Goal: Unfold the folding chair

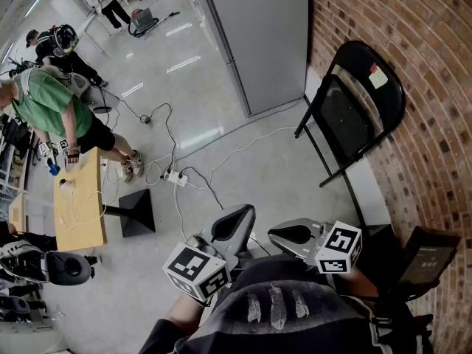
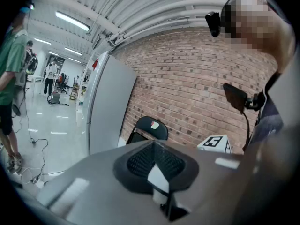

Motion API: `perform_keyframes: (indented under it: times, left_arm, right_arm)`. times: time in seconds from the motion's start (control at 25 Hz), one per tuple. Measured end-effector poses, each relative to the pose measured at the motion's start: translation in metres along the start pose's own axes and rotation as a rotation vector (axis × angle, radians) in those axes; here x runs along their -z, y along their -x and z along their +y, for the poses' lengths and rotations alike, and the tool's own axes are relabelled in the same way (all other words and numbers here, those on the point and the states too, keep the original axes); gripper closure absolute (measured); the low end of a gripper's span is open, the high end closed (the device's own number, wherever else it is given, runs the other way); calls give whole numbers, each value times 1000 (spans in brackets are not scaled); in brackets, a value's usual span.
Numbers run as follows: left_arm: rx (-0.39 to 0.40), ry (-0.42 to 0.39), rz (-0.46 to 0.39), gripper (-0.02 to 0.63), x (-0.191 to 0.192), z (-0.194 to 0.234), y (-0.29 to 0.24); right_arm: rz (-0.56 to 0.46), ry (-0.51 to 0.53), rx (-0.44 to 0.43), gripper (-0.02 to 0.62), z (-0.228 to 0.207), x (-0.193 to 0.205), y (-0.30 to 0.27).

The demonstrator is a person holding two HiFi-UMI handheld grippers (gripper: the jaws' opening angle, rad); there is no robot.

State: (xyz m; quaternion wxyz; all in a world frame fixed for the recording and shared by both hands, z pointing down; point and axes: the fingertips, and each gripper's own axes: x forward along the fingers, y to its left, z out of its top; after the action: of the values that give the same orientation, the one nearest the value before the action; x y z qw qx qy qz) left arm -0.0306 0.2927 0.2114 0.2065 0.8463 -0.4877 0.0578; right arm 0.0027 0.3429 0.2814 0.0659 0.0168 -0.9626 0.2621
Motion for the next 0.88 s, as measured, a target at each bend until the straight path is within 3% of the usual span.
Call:
perform_keyframes:
  times: [0.36,0.68,0.88]
  left_arm:
    - [52,26,-35,604,-9,81,55]
    - [21,108,-91,604,-10,183,129]
    - [1,158,-102,604,0,224,161]
  right_arm:
    - [60,91,78,594,18,-14,-96]
    - [161,99,94,594,35,-18,-207]
    - [223,125,92,594,48,-12,-249]
